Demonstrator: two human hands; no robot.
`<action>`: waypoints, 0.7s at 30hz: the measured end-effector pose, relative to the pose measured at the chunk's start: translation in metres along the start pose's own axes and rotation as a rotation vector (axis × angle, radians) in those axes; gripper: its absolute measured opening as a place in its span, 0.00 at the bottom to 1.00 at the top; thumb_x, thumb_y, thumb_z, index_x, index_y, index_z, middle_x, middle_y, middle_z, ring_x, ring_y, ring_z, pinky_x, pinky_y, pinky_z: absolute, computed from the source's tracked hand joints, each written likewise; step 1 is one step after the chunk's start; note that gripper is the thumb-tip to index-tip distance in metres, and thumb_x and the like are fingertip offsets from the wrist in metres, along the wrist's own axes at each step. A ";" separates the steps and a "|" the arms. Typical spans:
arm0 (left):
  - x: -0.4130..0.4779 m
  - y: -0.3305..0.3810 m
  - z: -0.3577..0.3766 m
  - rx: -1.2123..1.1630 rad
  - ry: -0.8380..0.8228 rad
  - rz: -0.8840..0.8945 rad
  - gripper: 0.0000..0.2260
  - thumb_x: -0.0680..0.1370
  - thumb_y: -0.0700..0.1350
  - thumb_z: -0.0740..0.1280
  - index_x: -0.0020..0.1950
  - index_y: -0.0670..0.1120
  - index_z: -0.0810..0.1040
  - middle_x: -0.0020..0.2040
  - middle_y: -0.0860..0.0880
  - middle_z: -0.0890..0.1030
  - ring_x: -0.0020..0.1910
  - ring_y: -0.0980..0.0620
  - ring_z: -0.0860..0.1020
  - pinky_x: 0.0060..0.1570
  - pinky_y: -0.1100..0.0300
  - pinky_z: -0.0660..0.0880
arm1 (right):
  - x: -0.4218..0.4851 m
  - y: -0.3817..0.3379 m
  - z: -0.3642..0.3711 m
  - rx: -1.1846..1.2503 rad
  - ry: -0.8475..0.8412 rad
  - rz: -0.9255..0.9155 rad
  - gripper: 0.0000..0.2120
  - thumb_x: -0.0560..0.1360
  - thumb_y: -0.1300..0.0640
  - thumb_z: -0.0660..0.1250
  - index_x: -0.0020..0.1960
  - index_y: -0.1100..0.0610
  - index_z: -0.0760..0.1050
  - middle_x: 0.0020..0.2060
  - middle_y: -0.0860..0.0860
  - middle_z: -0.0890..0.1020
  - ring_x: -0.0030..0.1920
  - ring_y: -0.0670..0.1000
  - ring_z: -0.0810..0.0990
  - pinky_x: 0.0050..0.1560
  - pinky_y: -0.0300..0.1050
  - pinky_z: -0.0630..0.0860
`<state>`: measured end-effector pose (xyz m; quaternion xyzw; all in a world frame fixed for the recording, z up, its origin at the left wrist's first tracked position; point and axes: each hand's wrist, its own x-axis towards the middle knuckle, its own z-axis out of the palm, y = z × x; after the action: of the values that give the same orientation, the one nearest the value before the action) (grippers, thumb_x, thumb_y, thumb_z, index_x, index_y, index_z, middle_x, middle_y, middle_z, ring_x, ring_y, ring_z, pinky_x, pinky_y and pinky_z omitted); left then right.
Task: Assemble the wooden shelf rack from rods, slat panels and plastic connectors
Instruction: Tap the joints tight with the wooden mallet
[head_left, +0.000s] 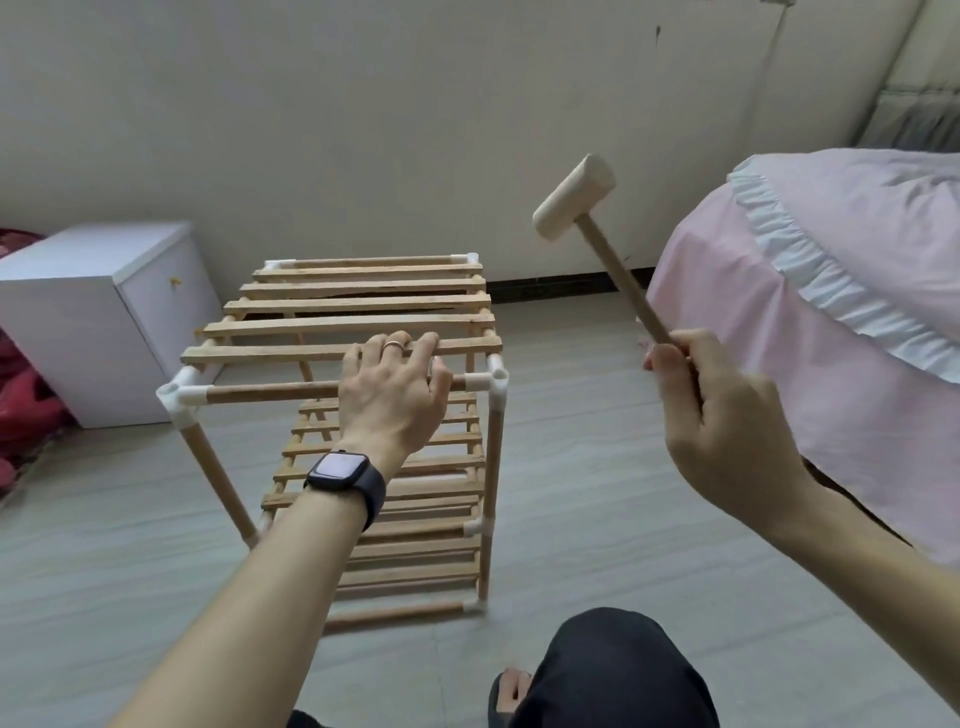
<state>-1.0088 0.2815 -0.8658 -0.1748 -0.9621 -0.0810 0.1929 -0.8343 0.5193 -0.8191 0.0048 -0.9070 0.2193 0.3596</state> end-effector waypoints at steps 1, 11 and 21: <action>0.000 0.000 0.001 0.005 0.002 0.002 0.27 0.82 0.57 0.43 0.77 0.54 0.66 0.73 0.44 0.72 0.73 0.44 0.66 0.73 0.44 0.59 | -0.001 -0.003 0.004 -0.110 -0.153 -0.001 0.15 0.84 0.47 0.54 0.48 0.53 0.74 0.25 0.48 0.74 0.26 0.51 0.74 0.30 0.48 0.71; -0.001 -0.003 0.004 -0.012 0.021 0.003 0.25 0.83 0.57 0.45 0.78 0.54 0.66 0.74 0.44 0.72 0.74 0.44 0.66 0.74 0.43 0.58 | -0.007 -0.001 0.006 -0.172 -0.245 0.057 0.17 0.81 0.43 0.54 0.47 0.51 0.77 0.24 0.48 0.75 0.26 0.49 0.74 0.29 0.51 0.72; -0.003 -0.033 -0.009 -0.180 0.094 0.139 0.23 0.84 0.57 0.52 0.79 0.53 0.64 0.79 0.48 0.64 0.78 0.48 0.58 0.76 0.45 0.55 | -0.015 -0.012 0.011 -0.067 -0.143 0.046 0.15 0.82 0.46 0.57 0.43 0.50 0.76 0.24 0.45 0.76 0.23 0.49 0.73 0.24 0.45 0.63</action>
<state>-1.0156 0.2477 -0.8618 -0.2535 -0.9265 -0.1615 0.2265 -0.8281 0.5022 -0.8315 -0.0125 -0.9371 0.1960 0.2886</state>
